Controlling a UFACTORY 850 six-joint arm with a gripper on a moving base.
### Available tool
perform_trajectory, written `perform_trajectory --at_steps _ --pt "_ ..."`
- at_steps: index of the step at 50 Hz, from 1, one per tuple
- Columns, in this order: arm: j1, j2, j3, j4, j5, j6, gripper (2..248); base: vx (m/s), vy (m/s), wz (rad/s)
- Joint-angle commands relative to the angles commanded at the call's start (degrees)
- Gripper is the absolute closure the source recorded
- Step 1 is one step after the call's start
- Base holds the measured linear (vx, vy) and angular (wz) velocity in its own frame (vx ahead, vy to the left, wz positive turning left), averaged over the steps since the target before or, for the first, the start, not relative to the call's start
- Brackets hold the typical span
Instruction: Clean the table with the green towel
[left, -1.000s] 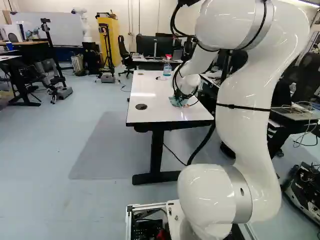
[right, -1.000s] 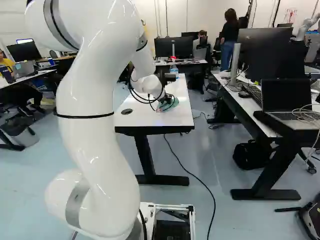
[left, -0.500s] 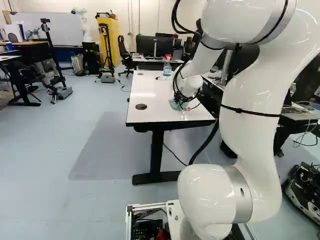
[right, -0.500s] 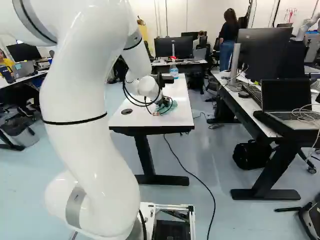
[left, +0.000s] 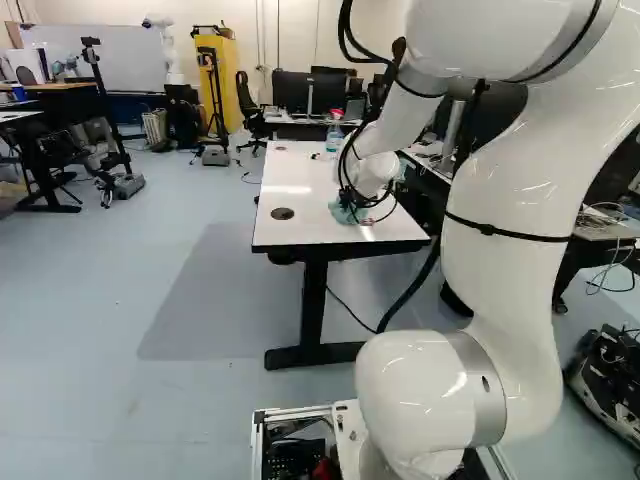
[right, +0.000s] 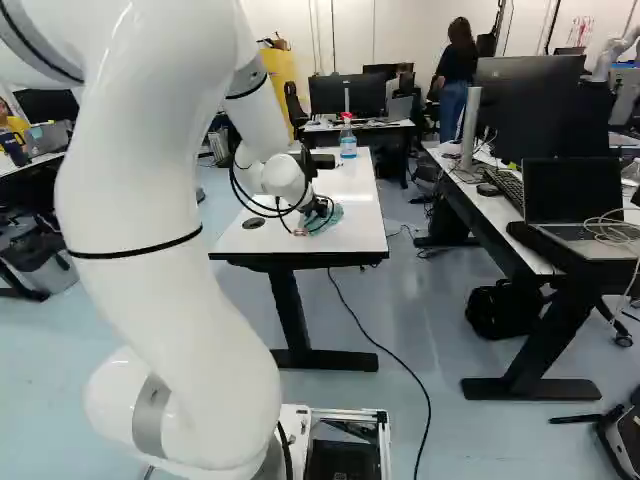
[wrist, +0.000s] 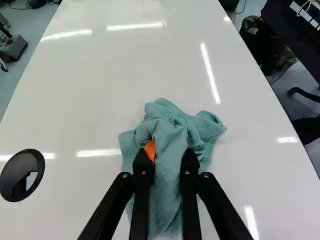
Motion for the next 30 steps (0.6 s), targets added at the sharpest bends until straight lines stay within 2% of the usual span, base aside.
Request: perform_trajectory --at_steps 19,30 --pt "0.02 2.23 0.57 0.0 -0.46 0.0 187 0.0 0.0 0.0" --pt "0.26 5.8 2.94 0.0 -2.7 0.0 187 0.0 0.0 0.0"
